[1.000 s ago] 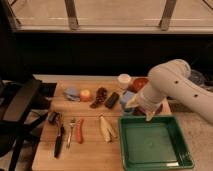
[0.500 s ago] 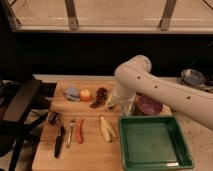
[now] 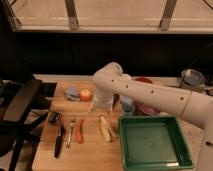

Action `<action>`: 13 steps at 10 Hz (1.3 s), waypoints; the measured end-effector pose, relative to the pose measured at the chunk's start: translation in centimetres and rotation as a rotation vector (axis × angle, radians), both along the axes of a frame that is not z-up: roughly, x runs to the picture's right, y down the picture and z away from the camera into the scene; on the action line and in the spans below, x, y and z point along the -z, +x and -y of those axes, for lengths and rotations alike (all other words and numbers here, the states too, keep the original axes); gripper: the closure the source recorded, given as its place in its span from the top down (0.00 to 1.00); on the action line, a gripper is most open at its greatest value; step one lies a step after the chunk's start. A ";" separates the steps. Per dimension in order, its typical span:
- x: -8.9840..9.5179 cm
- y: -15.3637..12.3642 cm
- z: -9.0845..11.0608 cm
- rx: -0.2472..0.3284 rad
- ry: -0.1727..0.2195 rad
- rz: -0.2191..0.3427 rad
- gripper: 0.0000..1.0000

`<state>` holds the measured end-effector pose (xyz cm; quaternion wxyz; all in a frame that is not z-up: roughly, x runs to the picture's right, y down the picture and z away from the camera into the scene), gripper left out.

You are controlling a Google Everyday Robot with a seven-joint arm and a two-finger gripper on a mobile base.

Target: Place pepper in table surface

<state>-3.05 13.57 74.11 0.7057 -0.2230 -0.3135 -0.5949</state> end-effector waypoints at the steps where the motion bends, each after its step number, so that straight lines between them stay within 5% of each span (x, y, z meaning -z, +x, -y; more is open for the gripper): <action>1: -1.3 -1.2 -0.8 -0.013 -0.021 0.025 0.65; 7: -1.9 -1.7 -1.1 -0.015 -0.028 0.037 0.65; 13: -3.5 -7.5 -2.3 0.100 -0.035 0.135 0.65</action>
